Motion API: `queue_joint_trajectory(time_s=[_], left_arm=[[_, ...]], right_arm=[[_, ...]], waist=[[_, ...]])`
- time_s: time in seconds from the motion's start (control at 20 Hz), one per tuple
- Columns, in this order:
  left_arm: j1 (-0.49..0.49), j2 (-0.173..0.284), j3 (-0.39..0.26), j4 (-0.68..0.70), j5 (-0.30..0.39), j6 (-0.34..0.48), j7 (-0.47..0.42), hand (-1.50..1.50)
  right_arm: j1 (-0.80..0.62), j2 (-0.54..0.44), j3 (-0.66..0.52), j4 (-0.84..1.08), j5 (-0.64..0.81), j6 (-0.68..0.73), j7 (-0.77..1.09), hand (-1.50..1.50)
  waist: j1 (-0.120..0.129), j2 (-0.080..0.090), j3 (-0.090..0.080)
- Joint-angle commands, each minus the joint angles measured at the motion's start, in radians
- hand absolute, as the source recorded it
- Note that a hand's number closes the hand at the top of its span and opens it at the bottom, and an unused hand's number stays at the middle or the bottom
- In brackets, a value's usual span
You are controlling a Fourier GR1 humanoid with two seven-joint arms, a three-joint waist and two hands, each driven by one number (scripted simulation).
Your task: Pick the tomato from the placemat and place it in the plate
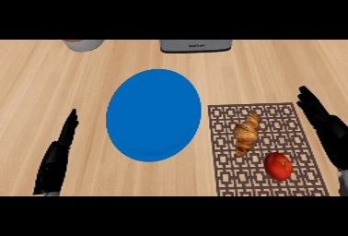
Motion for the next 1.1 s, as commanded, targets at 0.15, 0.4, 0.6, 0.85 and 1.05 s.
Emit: queue_joint_trajectory(time_s=[0.15, 0.4, 0.6, 0.85, 1.05], left_arm=[[-0.134, 0.025, 0.039, -0.011, 0.042, -0.070, 0.065, 0.00], [-0.180, -0.002, 0.032, -0.001, 0.083, -0.097, 0.116, 0.00], [-0.274, -0.040, 0.048, 0.072, 0.093, -0.116, 0.149, 0.00], [-0.325, -0.033, 0.078, 0.033, 0.072, -0.157, 0.225, 0.00], [-0.330, -0.050, 0.124, 0.176, 0.090, -0.204, 0.110, 0.00]], right_arm=[[-0.096, 0.224, -0.024, -0.071, -0.322, 0.076, 0.051, -1.50], [-0.137, -0.074, 0.145, -0.171, 0.171, 0.169, -0.126, 1.50], [0.139, 0.250, 0.190, -0.128, -0.054, 0.073, -0.190, -1.50], [0.187, 0.139, 0.121, -0.134, 0.107, 0.087, -0.330, -1.50], [0.241, 0.106, 0.026, -0.134, 0.136, 0.057, -0.445, -1.50]], waist=[[-0.001, -0.004, -0.044], [-0.018, -0.011, -0.049], [-0.024, -0.003, -0.044], [0.002, -0.007, -0.045], [-0.003, -0.005, -0.046]])
